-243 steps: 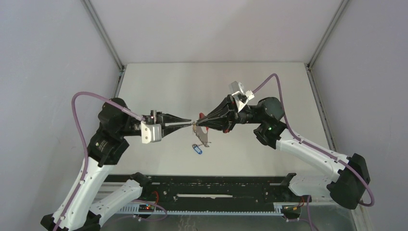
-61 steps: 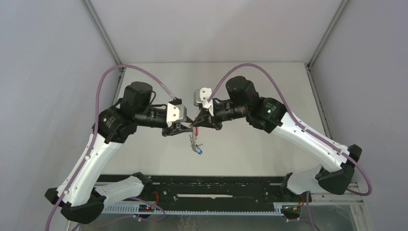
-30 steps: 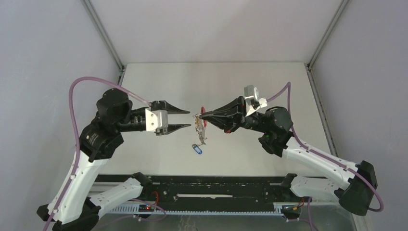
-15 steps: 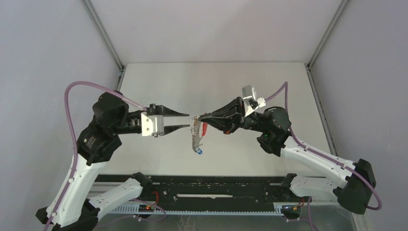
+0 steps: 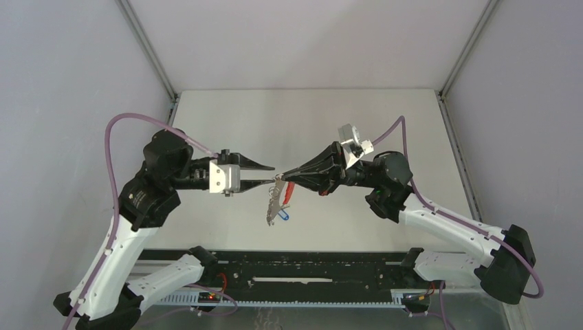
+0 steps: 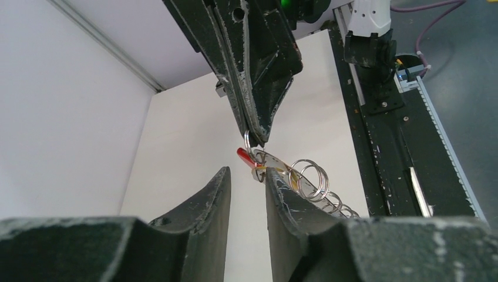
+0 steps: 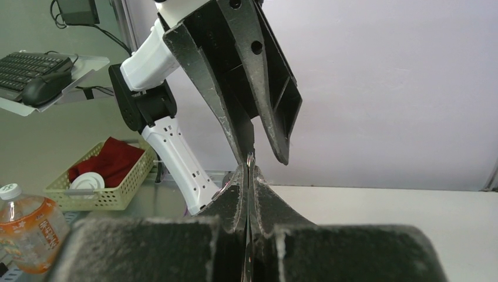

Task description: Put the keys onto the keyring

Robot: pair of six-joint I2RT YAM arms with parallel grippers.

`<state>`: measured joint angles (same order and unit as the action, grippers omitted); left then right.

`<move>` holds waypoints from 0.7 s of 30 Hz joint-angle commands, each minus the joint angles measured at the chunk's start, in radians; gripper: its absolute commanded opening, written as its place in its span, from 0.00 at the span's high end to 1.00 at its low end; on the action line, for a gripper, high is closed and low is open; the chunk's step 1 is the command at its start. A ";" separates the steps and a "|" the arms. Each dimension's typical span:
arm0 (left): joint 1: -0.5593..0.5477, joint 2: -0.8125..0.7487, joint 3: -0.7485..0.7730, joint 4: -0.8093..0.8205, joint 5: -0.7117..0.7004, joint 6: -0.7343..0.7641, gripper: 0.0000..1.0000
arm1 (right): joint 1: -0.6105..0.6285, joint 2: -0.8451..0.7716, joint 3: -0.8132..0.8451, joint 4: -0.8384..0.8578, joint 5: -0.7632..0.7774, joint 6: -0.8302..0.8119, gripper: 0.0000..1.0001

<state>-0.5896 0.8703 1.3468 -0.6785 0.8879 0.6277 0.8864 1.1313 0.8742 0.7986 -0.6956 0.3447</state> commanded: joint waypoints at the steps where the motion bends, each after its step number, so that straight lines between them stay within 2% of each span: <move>1: 0.001 -0.010 -0.005 -0.019 0.049 0.031 0.69 | 0.002 0.001 0.054 0.029 -0.012 0.016 1.00; 9: 0.002 -0.016 -0.010 -0.035 0.055 0.069 0.87 | 0.002 -0.005 0.054 0.016 0.009 0.013 1.00; 15: -0.004 -0.042 -0.036 -0.027 0.054 0.171 0.96 | -0.008 -0.010 0.054 0.005 0.027 0.015 1.00; 21: -0.024 -0.101 -0.120 0.039 0.025 0.291 1.00 | -0.019 -0.003 0.054 0.013 0.049 0.042 1.00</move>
<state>-0.5941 0.8059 1.2747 -0.6880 0.9199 0.8120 0.8772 1.1355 0.8783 0.7673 -0.6891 0.3523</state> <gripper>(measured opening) 0.010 0.006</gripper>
